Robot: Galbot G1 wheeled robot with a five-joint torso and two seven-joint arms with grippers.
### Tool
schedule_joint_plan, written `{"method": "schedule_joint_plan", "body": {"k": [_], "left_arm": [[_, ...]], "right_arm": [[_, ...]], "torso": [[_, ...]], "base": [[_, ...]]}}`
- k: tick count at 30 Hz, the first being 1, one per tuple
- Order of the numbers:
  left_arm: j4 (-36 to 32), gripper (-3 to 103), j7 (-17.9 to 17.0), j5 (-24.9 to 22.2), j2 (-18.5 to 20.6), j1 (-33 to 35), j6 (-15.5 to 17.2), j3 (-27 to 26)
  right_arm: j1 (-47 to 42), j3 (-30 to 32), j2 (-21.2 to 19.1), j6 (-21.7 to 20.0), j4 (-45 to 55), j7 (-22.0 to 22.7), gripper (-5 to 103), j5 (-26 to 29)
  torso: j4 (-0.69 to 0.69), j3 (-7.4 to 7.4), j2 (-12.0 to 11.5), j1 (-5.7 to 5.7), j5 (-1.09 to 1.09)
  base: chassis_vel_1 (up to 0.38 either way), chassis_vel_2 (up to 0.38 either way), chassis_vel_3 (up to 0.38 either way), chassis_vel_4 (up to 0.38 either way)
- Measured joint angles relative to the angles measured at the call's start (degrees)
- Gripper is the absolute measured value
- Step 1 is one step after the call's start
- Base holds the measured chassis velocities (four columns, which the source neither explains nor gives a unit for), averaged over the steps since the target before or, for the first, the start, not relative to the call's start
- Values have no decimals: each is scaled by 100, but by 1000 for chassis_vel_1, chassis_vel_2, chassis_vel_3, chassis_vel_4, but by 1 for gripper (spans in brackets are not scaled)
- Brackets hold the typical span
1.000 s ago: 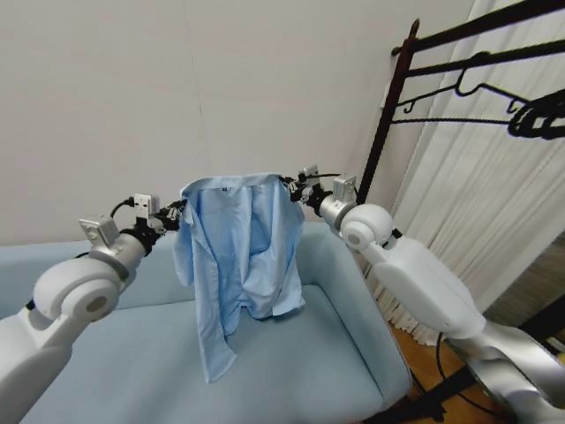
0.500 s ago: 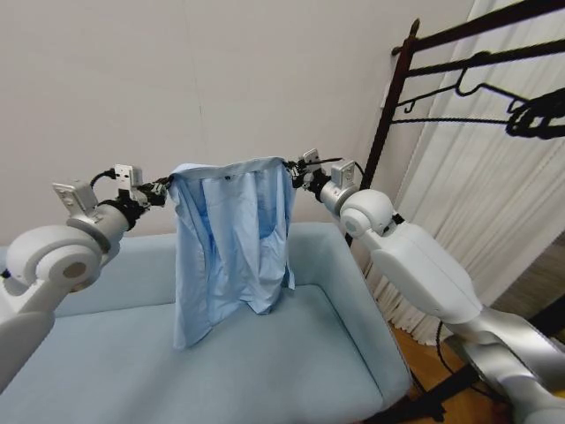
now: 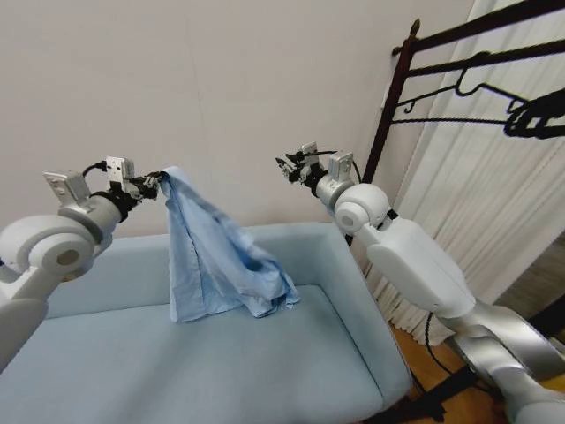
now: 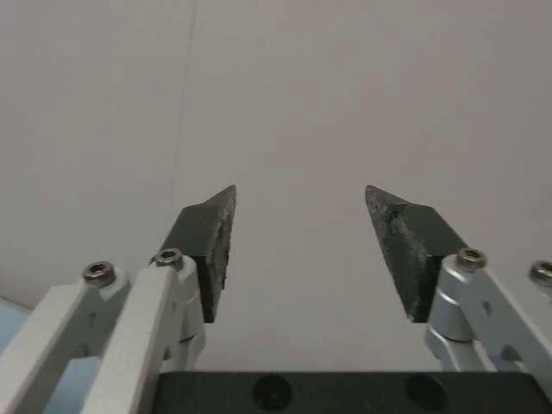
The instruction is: Pick up the clothes from the sofa and hang them on the clothes hanger.
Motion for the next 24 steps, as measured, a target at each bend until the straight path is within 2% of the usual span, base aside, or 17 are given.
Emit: {"method": "schedule_joint_plan", "body": {"k": [1,2,3,4,5,6,7,8,9,10,12,13,14,18,19,22,24], "left_arm": [[0,0,0,0,0,0,0,0],[16,0,6,-3,21,-37,10,42],[16,0,9,-3,35,-41,16,52],[8,0,9,-4,50,-32,20,52],[8,0,9,-4,50,-32,20,52],[-20,0,9,-4,75,9,22,44],[-45,0,9,-4,101,63,23,22],[-66,0,9,-5,128,114,23,-10],[-66,0,9,-5,128,114,23,-10],[-97,0,10,-4,161,180,23,-52],[-145,0,10,-3,213,271,20,-116],[-171,0,10,-2,239,311,18,-146],[-171,0,10,-2,239,311,18,-146],[-265,0,-4,-3,315,442,-3,-224],[-265,0,-4,-3,315,442,-3,-224],[-359,0,-50,-49,321,465,-8,-242],[-397,0,-75,-79,321,475,-9,-256]], "right_arm": [[0,0,0,0,0,0,43,0],[24,22,8,-44,-23,192,54,14],[51,39,14,-103,-33,386,54,36],[89,58,22,-177,-44,606,65,72],[89,58,22,-177,-44,606,65,72],[158,77,38,-281,-58,884,65,127],[246,87,62,-364,-75,1130,76,210],[392,96,108,-458,-112,1421,76,322],[392,96,108,-458,-112,1421,76,322],[566,98,161,-523,-174,1687,86,400],[875,53,251,-568,-300,2055,86,500],[1069,5,303,-585,-399,2276,96,570],[1069,5,303,-585,-399,2276,96,570],[1740,-227,592,-511,-787,3206,99,961],[1740,-227,592,-511,-787,3206,99,961],[2371,-461,911,-396,-1493,3768,100,1051],[2596,-503,1032,-356,-1855,3946,100,1051]], "torso": [[0,0,0,0,0],[0,0,0,0,0],[0,0,0,0,0],[-1,0,0,0,1],[-1,0,0,0,1],[-1,0,0,0,1],[-1,0,0,0,1],[-1,0,0,0,2],[-1,0,0,0,2],[0,0,0,0,1],[0,0,0,-1,0],[1,0,0,-1,0],[1,0,0,-1,0],[0,0,0,-1,0],[0,0,0,-1,0],[2,0,0,-1,-1],[2,-1,0,-1,-2]], "base": [[0,0,0,0],[0,0,0,0],[0,0,0,0],[0,0,0,0],[0,0,0,0],[0,0,0,0],[0,0,0,0],[0,0,0,0],[0,0,0,0],[0,0,0,0],[0,0,0,0],[0,0,0,0],[0,0,0,0],[0,0,0,0],[0,0,0,0],[0,0,0,0],[0,0,0,0]]}}
